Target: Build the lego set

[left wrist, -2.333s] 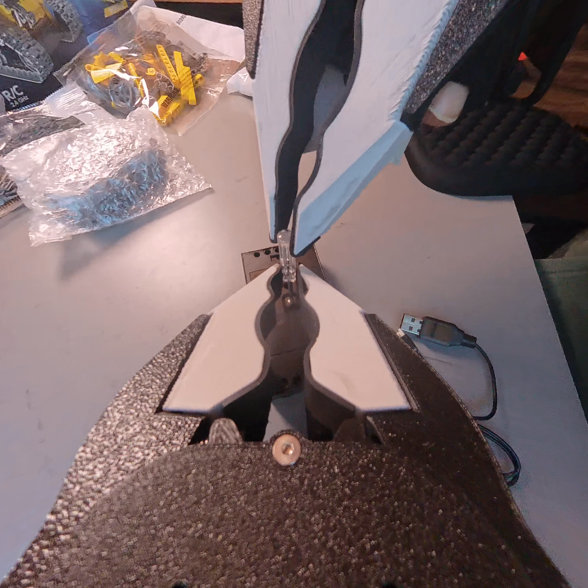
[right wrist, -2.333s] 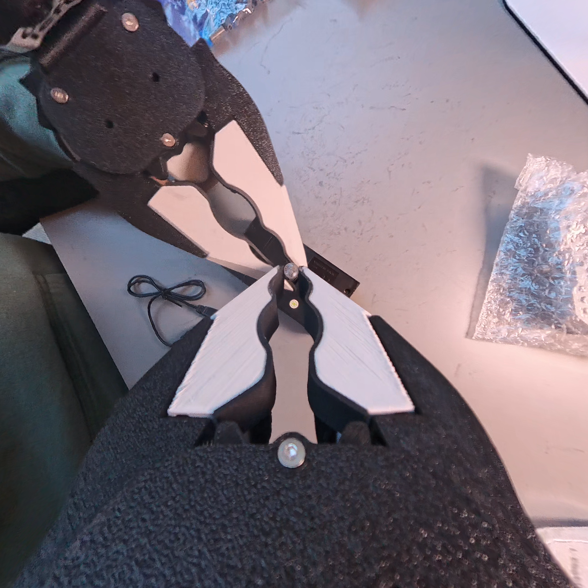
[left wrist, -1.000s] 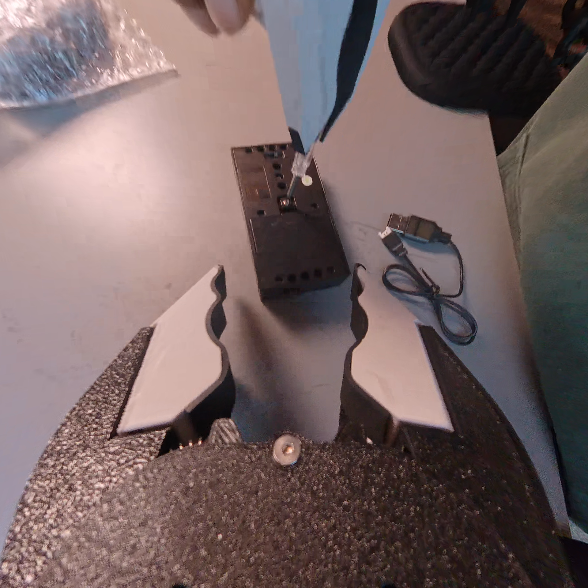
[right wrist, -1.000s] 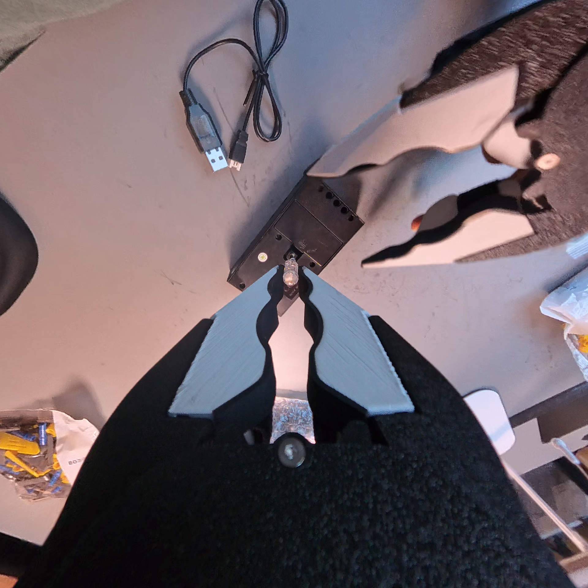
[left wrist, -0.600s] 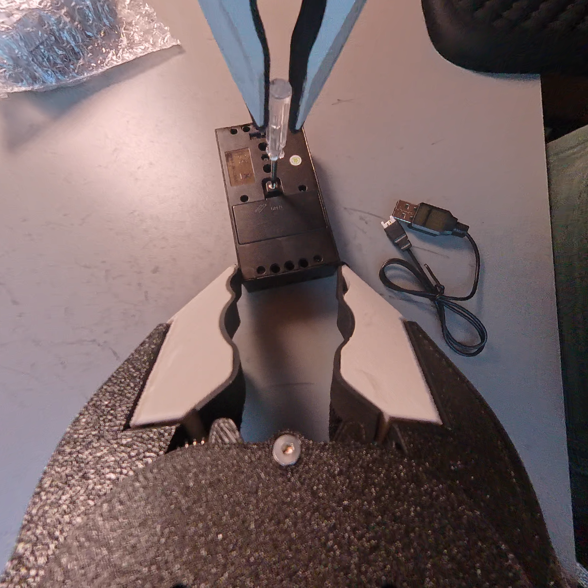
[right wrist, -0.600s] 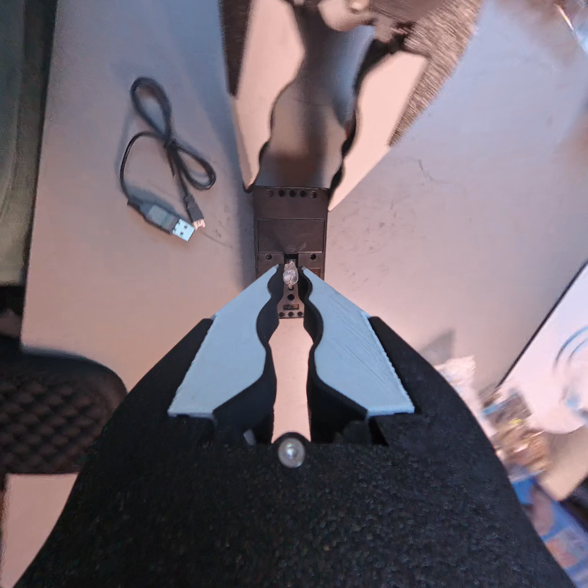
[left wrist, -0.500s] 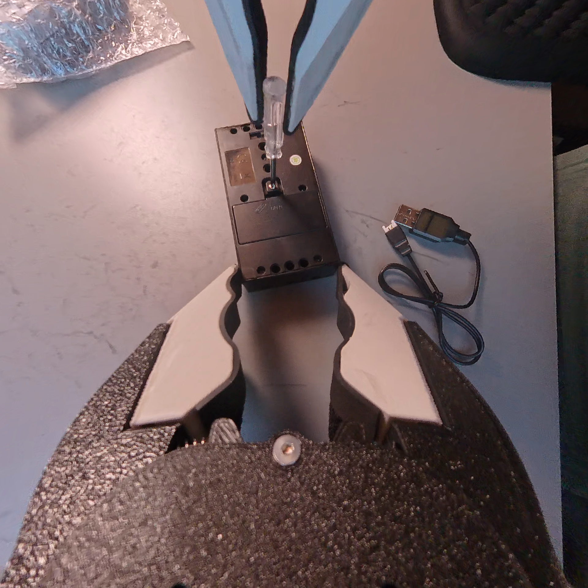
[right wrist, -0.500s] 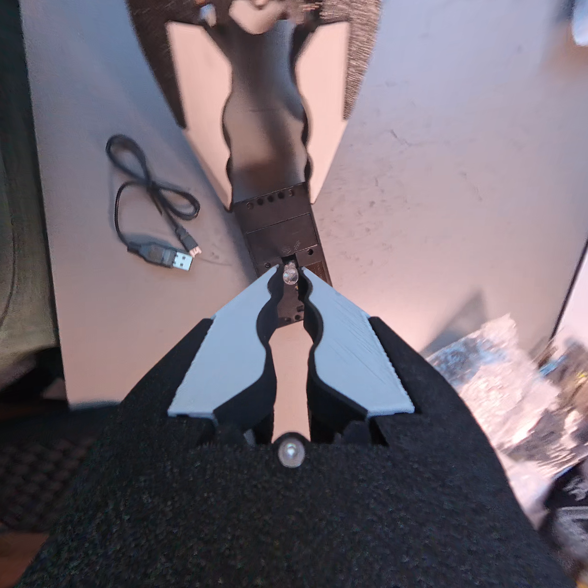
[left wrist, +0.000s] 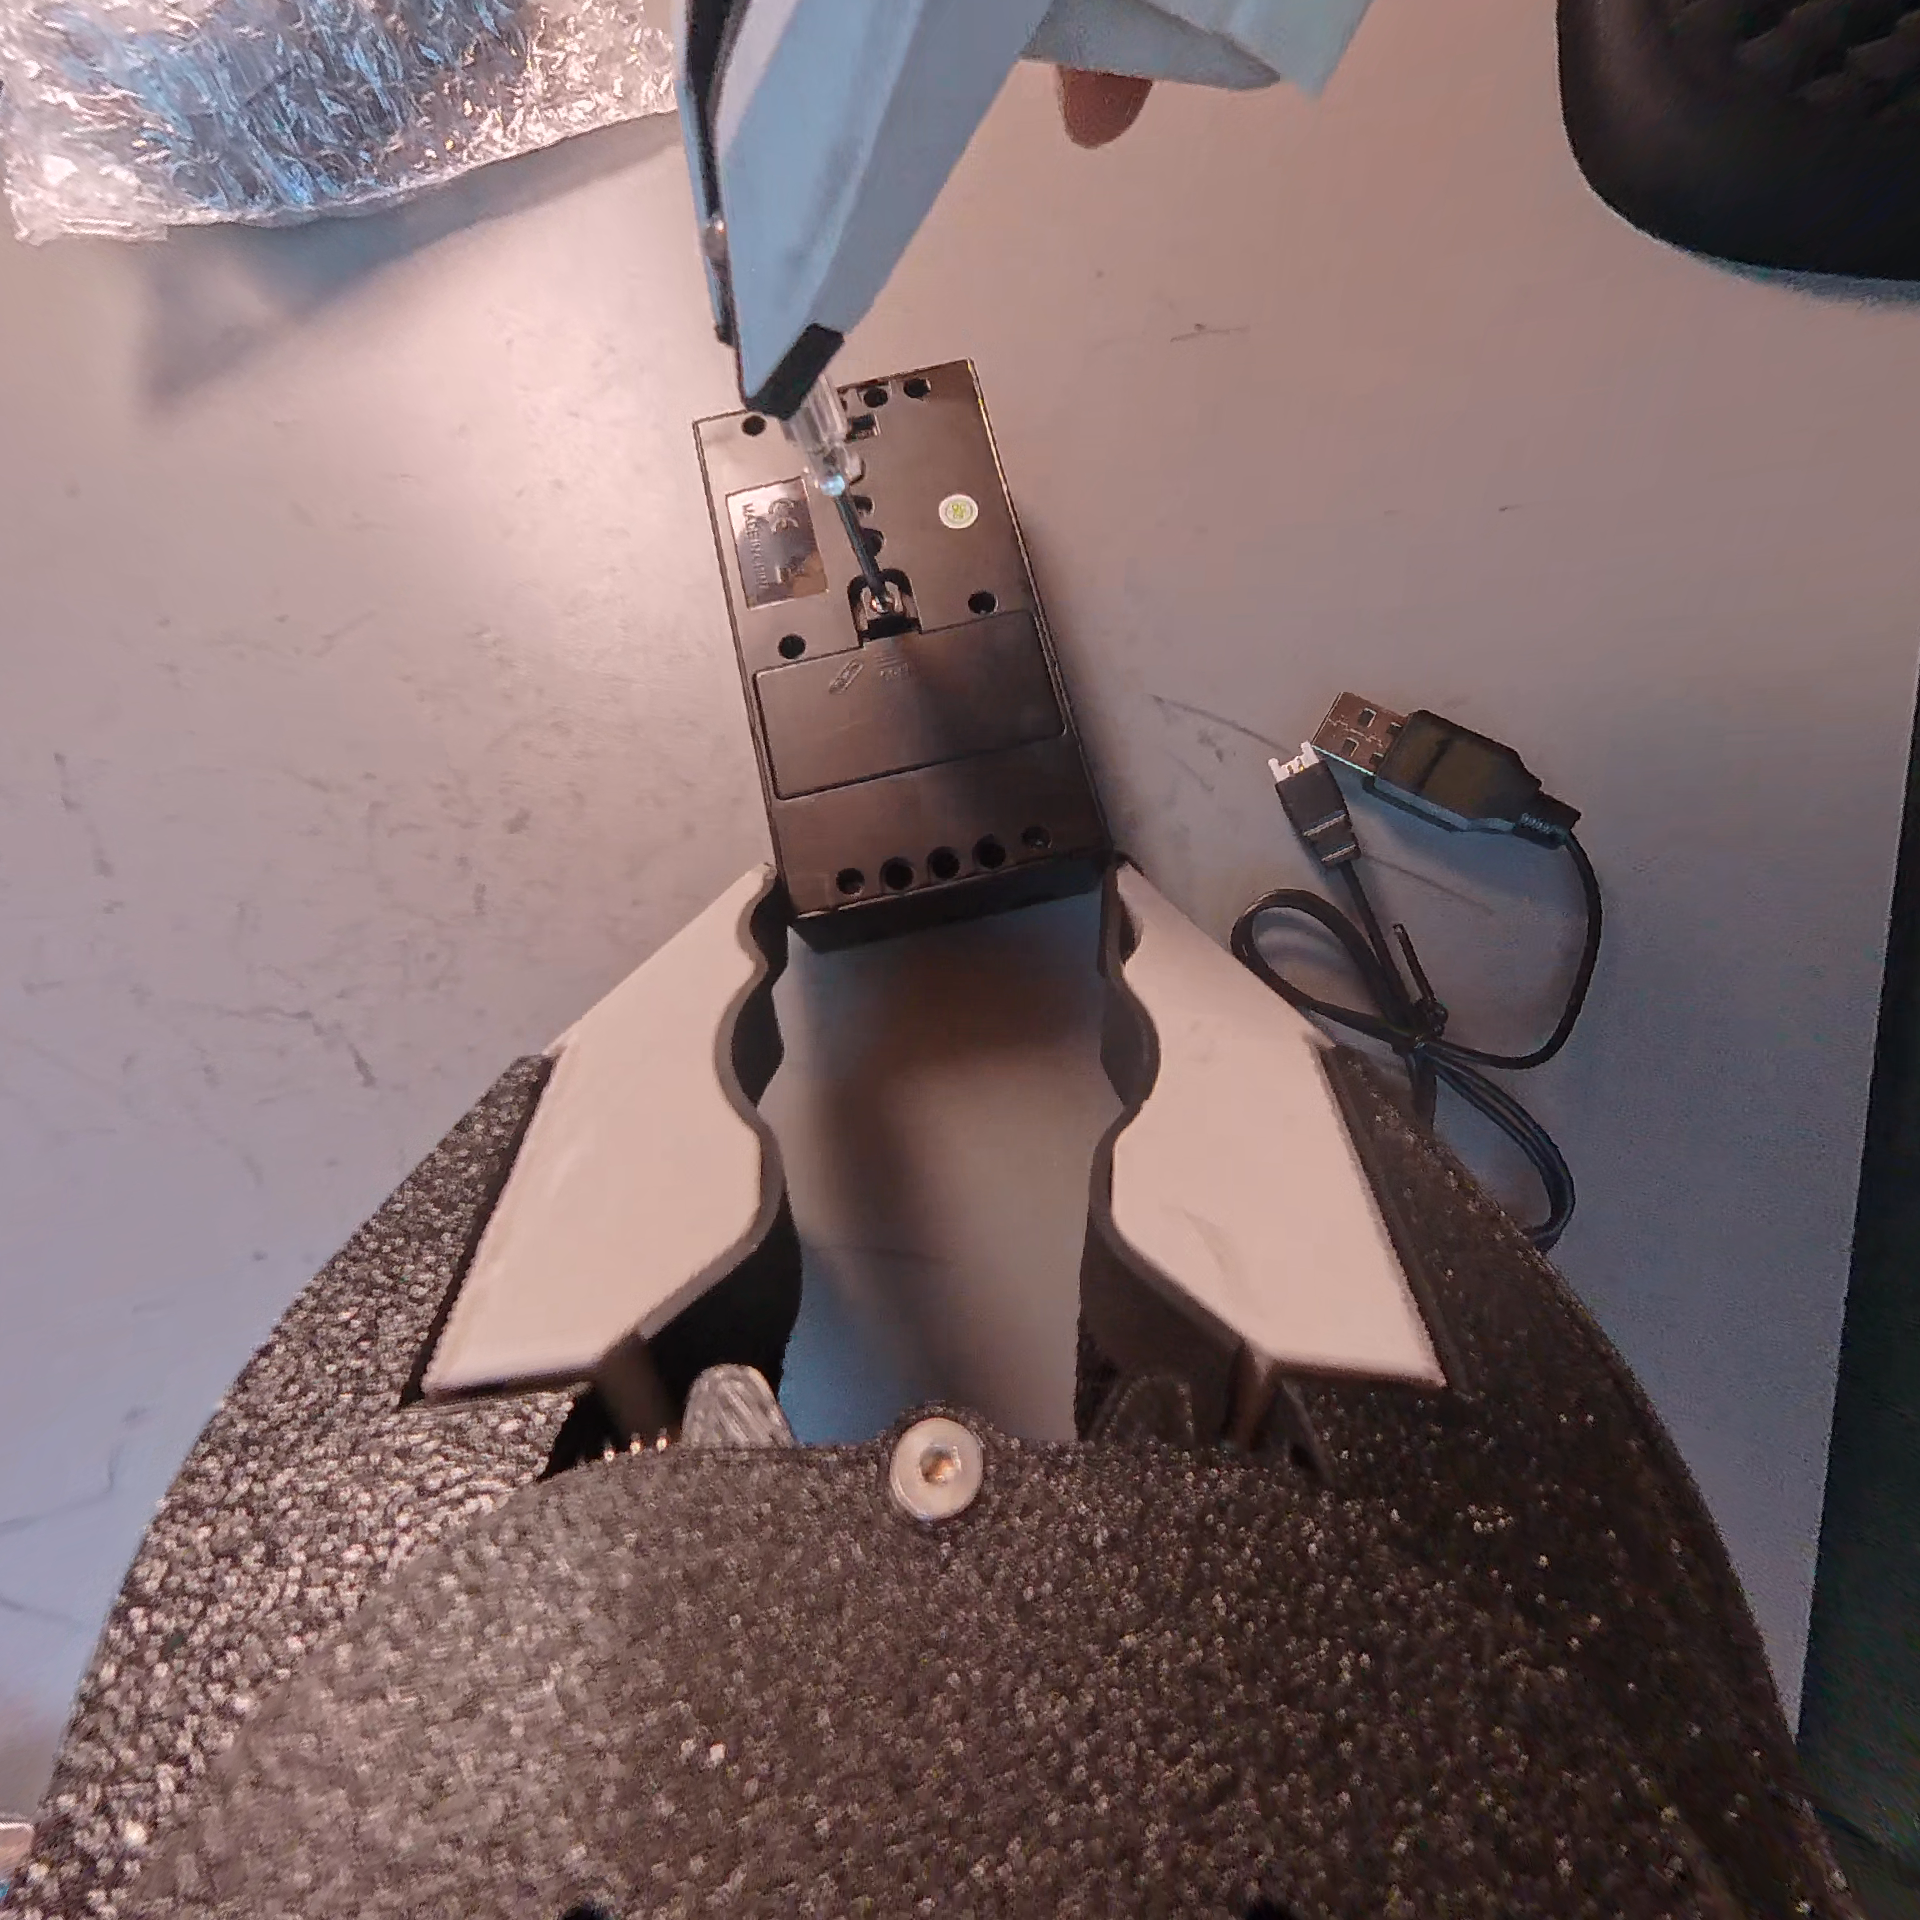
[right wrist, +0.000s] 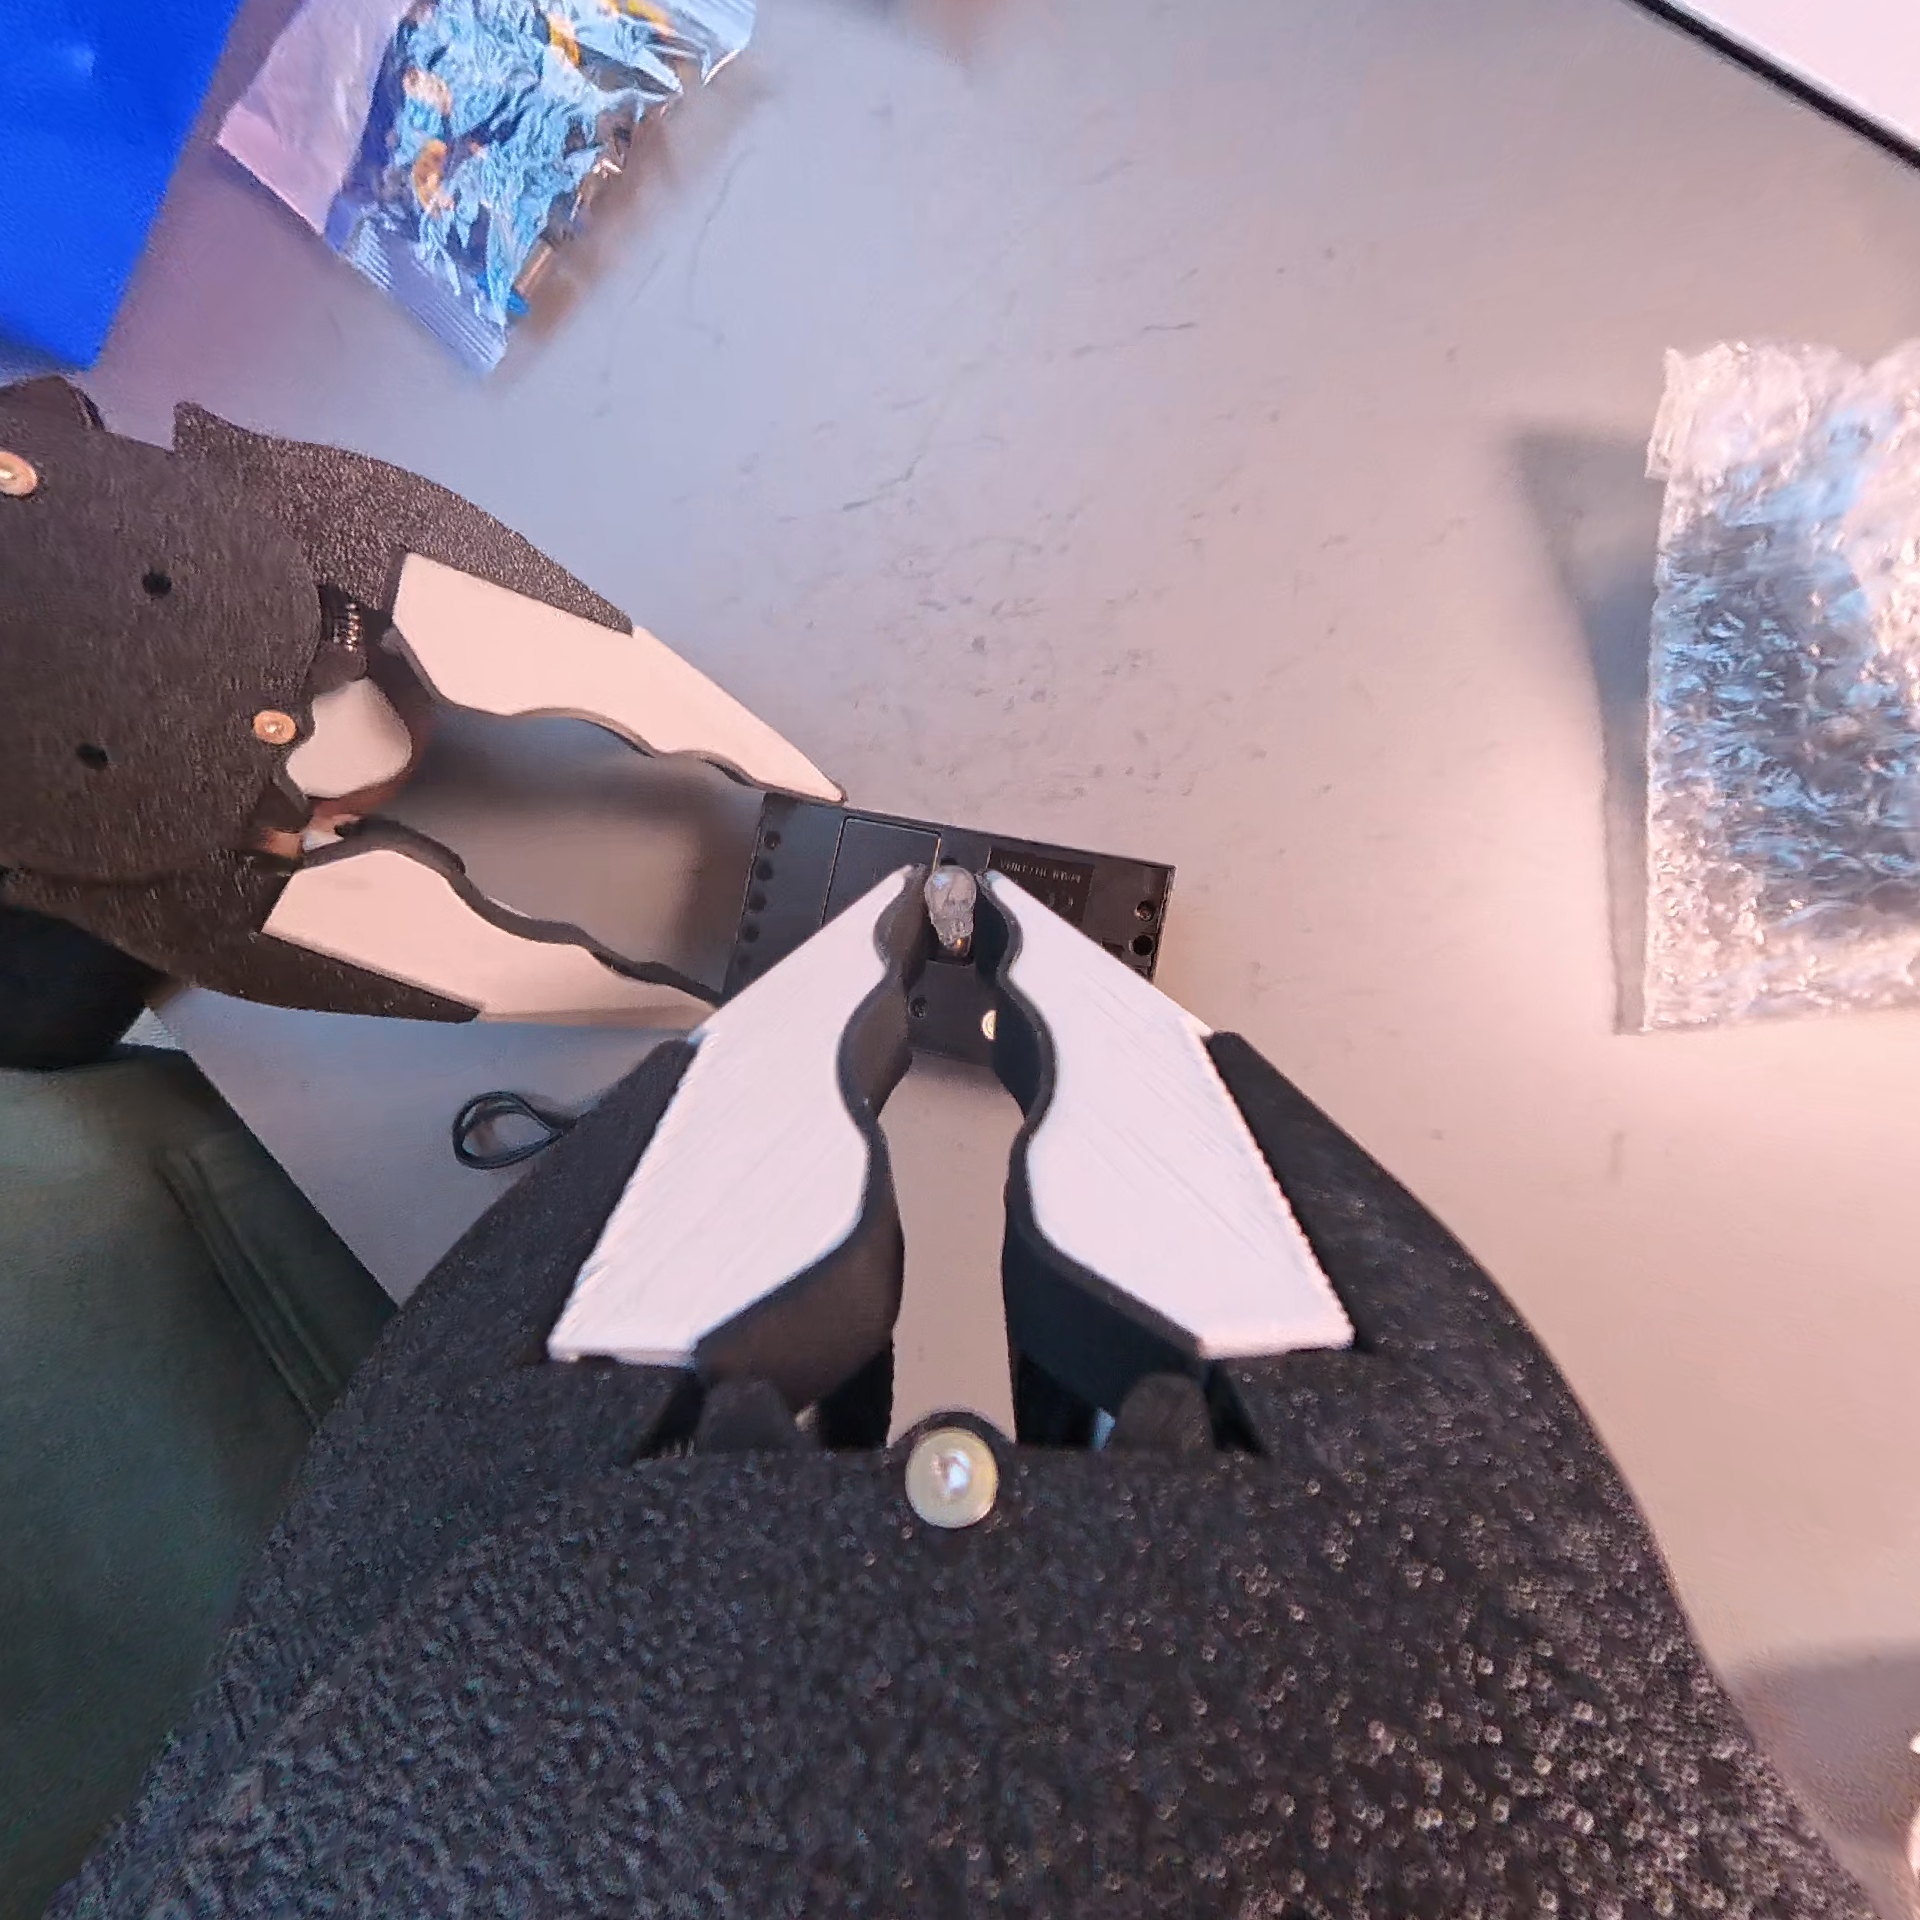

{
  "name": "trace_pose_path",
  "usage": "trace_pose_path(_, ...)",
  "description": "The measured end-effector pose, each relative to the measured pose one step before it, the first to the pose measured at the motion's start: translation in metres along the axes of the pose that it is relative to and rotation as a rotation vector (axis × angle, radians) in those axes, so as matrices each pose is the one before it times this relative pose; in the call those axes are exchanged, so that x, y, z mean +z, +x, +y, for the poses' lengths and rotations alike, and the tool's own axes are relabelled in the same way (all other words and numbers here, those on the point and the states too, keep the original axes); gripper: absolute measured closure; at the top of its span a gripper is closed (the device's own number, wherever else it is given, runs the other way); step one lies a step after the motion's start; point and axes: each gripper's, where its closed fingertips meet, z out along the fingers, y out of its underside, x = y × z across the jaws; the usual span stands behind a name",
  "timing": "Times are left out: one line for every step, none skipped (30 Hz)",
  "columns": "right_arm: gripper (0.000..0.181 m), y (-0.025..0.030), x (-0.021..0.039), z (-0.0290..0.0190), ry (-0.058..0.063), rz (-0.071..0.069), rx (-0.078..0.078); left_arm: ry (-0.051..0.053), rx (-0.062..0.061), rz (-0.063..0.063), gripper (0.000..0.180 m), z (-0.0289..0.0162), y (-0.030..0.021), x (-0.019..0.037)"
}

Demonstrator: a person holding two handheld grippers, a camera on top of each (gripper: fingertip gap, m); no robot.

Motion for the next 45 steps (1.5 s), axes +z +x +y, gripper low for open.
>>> trace_pose_path(0.175, -0.00017, 0.00068, -0.00089, 0.0055, 0.0052, -0.0150, -0.0053, 0.0083, 0.0062, 0.120, 0.00091, 0.00028, -0.00040)
trace_pose_path(0.174, -0.00123, 0.00039, -0.00056, 0.0018, 0.0032, -0.0253, -0.0021, 0.0037, 0.0270, 0.117, 0.00065, 0.00141, -0.00187)
trace_pose_path(0.175, -0.00120, 0.00022, -0.00028, 0.0004, 0.0007, -0.0239, 0.0265, -0.0079, 0.0422, 0.116, -0.00361, 0.00199, -0.00432)
trace_pose_path(0.175, -0.00058, -0.00015, -0.00003, 0.0003, -0.0021, -0.0222, 0.0608, -0.0081, 0.0371, 0.120, -0.00948, 0.00053, -0.00717)
trace_pose_path(0.175, -0.00010, -0.00025, 0.00022, 0.0037, -0.0043, -0.0131, 0.0731, -0.0024, 0.0217, 0.126, -0.01266, -0.00112, -0.00778)
trace_pose_path(0.175, -0.00004, -0.00020, 0.00012, 0.0075, -0.0068, -0.0016, 0.0682, -0.0037, 0.0040, 0.132, -0.01356, -0.00302, -0.00555)
trace_pose_path(0.175, 0.00023, -0.00013, -0.00004, 0.0089, -0.0062, -0.0070, 0.0519, -0.0024, -0.0082, 0.136, -0.01190, -0.00436, -0.00145)
trace_pose_path(0.175, -0.00011, 0.00010, -0.00025, 0.0092, -0.0047, -0.0103, 0.0249, 0.0059, -0.0098, 0.140, -0.00770, -0.00399, 0.00282)
trace_pose_path(0.175, -0.00034, 0.00017, -0.00034, 0.0085, -0.0047, -0.0049, -0.0025, 0.0118, -0.0090, 0.141, -0.00281, -0.00348, 0.00645)
trace_pose_path(0.175, -0.00020, 0.00031, -0.00032, 0.0102, -0.0041, -0.0037, -0.0183, 0.0145, 0.0002, 0.142, 0.00031, -0.00163, 0.00820)
trace_pose_path(0.175, 0.00014, 0.00005, -0.00023, 0.0092, -0.0049, -0.0001, -0.0198, 0.0142, 0.0142, 0.144, 0.00130, 0.00106, 0.00848)
trace_pose_path(0.175, 0.00021, -0.00019, 0.00000, 0.0083, -0.0061, 0.0057, -0.0186, 0.0065, 0.0126, 0.146, 0.00166, 0.00070, 0.00762)
trace_pose_path(0.175, 0.00034, -0.00024, 0.00014, 0.0087, -0.0059, 0.0049, -0.0138, 0.0020, -0.0039, 0.150, 0.00169, -0.00201, 0.00627)
trace_pose_path(0.175, 0.00015, -0.00045, 0.00035, 0.0073, -0.0052, 0.0019, -0.0031, 0.0039, -0.0101, 0.160, 0.00076, -0.00292, 0.00438)
trace_pose_path(0.175, 0.00004, -0.00044, 0.00046, 0.0076, -0.0057, 0.0014, 0.0050, 0.0052, 0.0033, 0.168, -0.00004, -0.00055, 0.00271)
trace_pose_path(0.175, 0.00035, -0.00062, 0.00053, 0.0080, -0.0052, 0.0041, 0.0075, 0.0043, 0.0125, 0.172, -0.00028, 0.00163, 0.00157)
trace_pose_path(0.174, 0.00026, -0.00069, 0.00055, 0.0053, -0.0087, 0.0017, 0.0072, 0.0069, 0.0048, 0.172, -0.00028, 0.00105, 0.00066)
trace_pose_path(0.174, -0.00030, -0.00053, 0.00048, 0.0032, -0.0140, -0.0107, 0.0047, 0.0101, -0.0006, 0.172, -0.00007, 0.00038, 0.00012)
trace_pose_path(0.174, -0.00130, -0.00058, 0.00062, -0.0004, -0.0194, -0.0404, 0.0023, 0.0085, 0.0036, 0.172, 0.00011, 0.00093, 0.00000)
trace_pose_path(0.174, -0.00245, -0.00069, 0.00127, -0.0136, -0.0297, -0.0690, 0.0024, 0.0043, 0.0090, 0.172, -0.00001, 0.00121, -0.00020)
trace_pose_path(0.170, -0.00330, -0.00121, 0.00160, -0.0269, -0.0405, -0.0898, 0.0017, 0.0005, 0.0065, 0.172, 0.00012, 0.00043, -0.00030)
trace_pose_path(0.157, -0.00371, -0.00197, -0.00009, -0.0244, -0.0442, -0.1132, 0.0003, 0.0022, 0.0073, 0.172, 0.00005, 0.00032, -0.00015)
trace_pose_path(0.148, -0.00347, -0.00295, -0.00126, -0.0219, -0.0414, -0.1340, 0.0002, 0.0070, 0.0099, 0.173, 0.00005, 0.00076, -0.00012)
trace_pose_path(0.146, -0.00007, -0.00351, -0.00157, -0.0275, -0.0177, -0.1479, -0.0001, 0.0086, 0.0073, 0.173, 0.00014, 0.00036, -0.00002)
trace_pose_path(0.143, 0.00111, -0.00285, -0.00095, -0.0342, -0.0124, -0.1542, -0.0002, 0.0055, 0.0076, 0.173, 0.00016, 0.00034, -0.00024)
trace_pose_path(0.144, -0.00028, -0.00214, -0.00020, -0.0358, -0.0272, -0.1471, 0.0000, 0.0024, 0.0086, 0.173, 0.00010, 0.00013, -0.00017)
trace_pose_path(0.145, -0.00079, -0.00089, 0.00094, -0.0376, -0.0368, -0.1259, 0.0002, 0.0022, 0.0097, 0.173, 0.00008, 0.00019, -0.00036)
trace_pose_path(0.147, -0.00156, 0.00031, 0.00109, -0.0340, -0.0444, -0.1011, 0.0001, 0.0063, 0.0099, 0.173, 0.00008, 0.00033, -0.00014)
trace_pose_path(0.149, -0.00146, 0.00129, -0.00082, -0.0183, -0.0431, -0.0810, 0.0000, 0.0091, 0.0077, 0.173, 0.00016, 0.00021, -0.00028)
trace_pose_path(0.150, -0.00267, 0.00194, -0.00135, -0.0137, -0.0495, -0.0710, 0.0000, 0.0071, 0.0084, 0.173, 0.00013, 0.00015, -0.00021)
trace_pose_path(0.150, -0.00124, 0.00234, -0.00051, -0.0172, -0.0394, -0.0698, 0.0001, 0.0059, 0.0102, 0.173, 0.00016, 0.00042, -0.00028)
trace_pose_path(0.150, -0.00053, 0.00227, 0.00093, -0.0204, -0.0316, -0.0738, 0.0001, 0.0059, 0.0095, 0.173, 0.00022, 0.00014, -0.00038)
trace_pose_path(0.151, 0.00065, 0.00186, 0.00148, -0.0163, -0.0245, -0.0651, 0.0000, 0.0054, 0.0089, 0.173, 0.00022, 0.00023, -0.00037)
trace_pose_path(0.154, 0.00104, 0.00122, 0.00113, -0.0065, -0.0212, -0.0533, -0.0001, 0.0040, 0.0085, 0.173, 0.00014, 0.00017, -0.00021)
trace_pose_path(0.155, 0.00084, 0.00101, 0.00145, -0.0055, -0.0240, -0.0396, 0.0001, 0.0026, 0.0082, 0.173, 0.00007, 0.00028, -0.00013)
trace_pose_path(0.157, 0.00064, 0.00056, 0.00157, -0.0059, -0.0239, -0.0340, 0.0000, 0.0032, 0.0075, 0.173, 0.00005, 0.00018, -0.00007)
trace_pose_path(0.160, 0.00104, 0.00030, 0.00057, 0.0002, -0.0170, -0.0333, -0.0001, 0.0024, 0.0075, 0.173, 0.00004, 0.00016, -0.00004)
trace_pose_path(0.162, 0.00084, 0.00021, 0.00003, 0.0013, -0.0147, -0.0272, 0.0000, 0.0002, 0.0075, 0.173, 0.00003, 0.00009, -0.00003)
trace_pose_path(0.164, 0.00043, 0.00049, -0.00023, 0.0008, -0.0130, -0.0215, -0.0001, -0.0010, 0.0069, 0.173, -0.00001, 0.00015, 0.00004)
trace_pose_path(0.167, 0.00086, 0.00069, -0.00024, 0.0012, -0.0065, -0.0162, -0.0001, -0.0004, 0.0067, 0.173, -0.00012, 0.00031, 0.00022)
trace_pose_path(0.172, 0.00121, 0.00030, -0.00073, 0.0047, -0.0015, -0.0130, -0.0002, 0.0014, 0.0050, 0.173, -0.00013, 0.00044, 0.00026)
trace_pose_path(0.173, -0.00045, 0.00038, -0.00019, 0.0014, -0.0114, -0.0067, -0.0001, 0.0009, 0.0029, 0.173, -0.00010, 0.00013, 0.00019)
trace_pose_path(0.174, -0.00022, 0.00005, 0.00006, -0.0003, -0.0085, 0.0076, 0.0001, -0.0007, 0.0013, 0.173, -0.00006, 0.00006, 0.00009)
trace_pose_path(0.174, -0.00024, 0.00001, 0.00029, -0.0006, -0.0049, 0.0178, 0.0001, -0.0004, -0.0006, 0.173, -0.00001, -0.00005, 0.00001)
trace_pose_path(0.174, 0.00002, 0.00011, 0.00003, 0.0036, 0.0028, 0.0251, 0.0000, -0.0031, -0.0012, 0.172, 0.00005, 0.00001, -0.00008)
